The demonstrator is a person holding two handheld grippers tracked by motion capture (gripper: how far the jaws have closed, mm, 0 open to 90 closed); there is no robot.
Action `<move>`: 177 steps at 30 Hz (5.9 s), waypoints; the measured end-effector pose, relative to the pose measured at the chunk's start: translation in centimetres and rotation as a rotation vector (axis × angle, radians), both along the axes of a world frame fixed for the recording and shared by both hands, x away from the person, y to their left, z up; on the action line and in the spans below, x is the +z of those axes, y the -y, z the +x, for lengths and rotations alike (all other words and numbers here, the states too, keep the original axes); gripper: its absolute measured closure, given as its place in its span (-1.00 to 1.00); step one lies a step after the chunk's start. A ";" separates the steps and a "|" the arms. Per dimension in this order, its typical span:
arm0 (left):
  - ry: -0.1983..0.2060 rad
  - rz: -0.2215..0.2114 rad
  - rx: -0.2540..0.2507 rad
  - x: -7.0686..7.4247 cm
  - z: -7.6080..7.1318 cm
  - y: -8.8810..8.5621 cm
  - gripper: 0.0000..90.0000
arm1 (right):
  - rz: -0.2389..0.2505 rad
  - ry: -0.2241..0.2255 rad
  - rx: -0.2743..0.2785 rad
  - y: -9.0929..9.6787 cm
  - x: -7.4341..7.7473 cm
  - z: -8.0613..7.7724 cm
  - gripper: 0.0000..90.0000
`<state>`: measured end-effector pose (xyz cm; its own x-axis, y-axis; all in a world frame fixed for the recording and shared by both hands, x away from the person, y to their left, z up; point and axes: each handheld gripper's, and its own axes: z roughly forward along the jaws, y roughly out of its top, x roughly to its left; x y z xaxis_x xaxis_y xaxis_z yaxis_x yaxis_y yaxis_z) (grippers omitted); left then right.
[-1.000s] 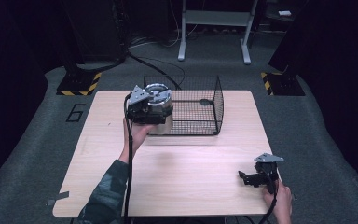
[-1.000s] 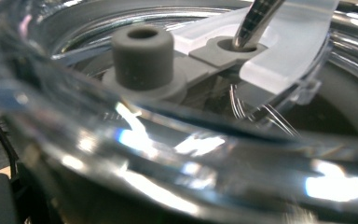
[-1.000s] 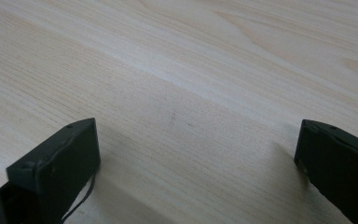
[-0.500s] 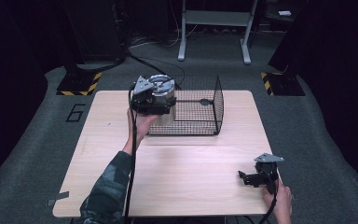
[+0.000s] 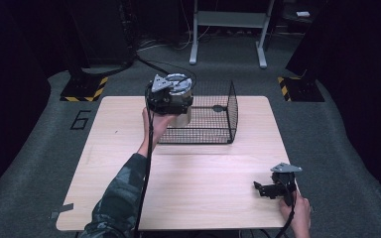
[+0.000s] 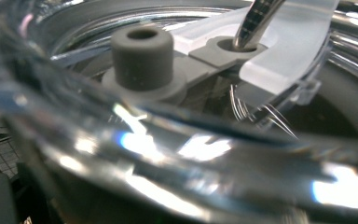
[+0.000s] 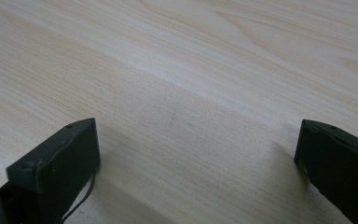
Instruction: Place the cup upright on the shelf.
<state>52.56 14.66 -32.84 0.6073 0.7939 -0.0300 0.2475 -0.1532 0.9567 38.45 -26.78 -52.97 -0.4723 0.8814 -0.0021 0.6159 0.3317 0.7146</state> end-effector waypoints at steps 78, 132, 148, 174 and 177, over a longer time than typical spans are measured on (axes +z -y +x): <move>-0.322 0.111 0.114 -8.3 10.3 4.8 -0.95 | 0.005 0.003 -0.010 -0.1 0.0 0.0 -1.00; -0.411 0.195 0.068 -9.2 8.2 2.7 -1.00 | 0.005 0.002 -0.010 -0.1 0.0 0.0 -1.00; -0.333 0.174 0.055 -9.2 5.9 2.0 -1.00 | 0.001 0.000 -0.001 0.0 0.0 0.0 -1.00; -0.246 0.182 0.050 -7.4 2.8 0.8 -1.00 | 0.002 -0.002 -0.003 0.0 0.0 0.0 -1.00; -0.241 0.181 0.031 -7.0 2.1 0.8 -1.00 | 0.001 0.000 -0.001 0.0 0.0 0.0 -1.00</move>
